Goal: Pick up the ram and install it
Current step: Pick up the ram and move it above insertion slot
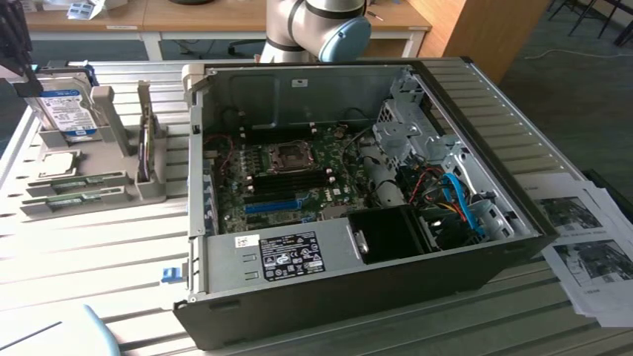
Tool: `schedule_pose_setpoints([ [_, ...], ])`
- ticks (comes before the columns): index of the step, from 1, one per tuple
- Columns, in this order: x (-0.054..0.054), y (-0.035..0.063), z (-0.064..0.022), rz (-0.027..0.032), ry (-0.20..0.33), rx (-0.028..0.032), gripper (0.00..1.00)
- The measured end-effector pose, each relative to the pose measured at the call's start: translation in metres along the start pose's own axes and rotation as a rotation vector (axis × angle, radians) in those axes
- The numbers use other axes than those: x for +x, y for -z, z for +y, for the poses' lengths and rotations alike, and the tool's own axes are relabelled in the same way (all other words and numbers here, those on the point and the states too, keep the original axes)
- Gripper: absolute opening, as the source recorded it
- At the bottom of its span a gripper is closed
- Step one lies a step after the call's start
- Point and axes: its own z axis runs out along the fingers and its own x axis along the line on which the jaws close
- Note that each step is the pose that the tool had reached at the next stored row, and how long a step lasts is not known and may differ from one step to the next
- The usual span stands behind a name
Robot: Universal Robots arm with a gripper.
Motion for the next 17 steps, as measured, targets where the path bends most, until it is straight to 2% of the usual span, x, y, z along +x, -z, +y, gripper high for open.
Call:
schedule_pose_setpoints([
  [13,0.0000,-0.0001,0.0000,0.0002,0.001,-0.0001,0.09],
  [17,0.0000,-0.0039,-0.0002,0.0001,0.001,0.0000,0.09],
])
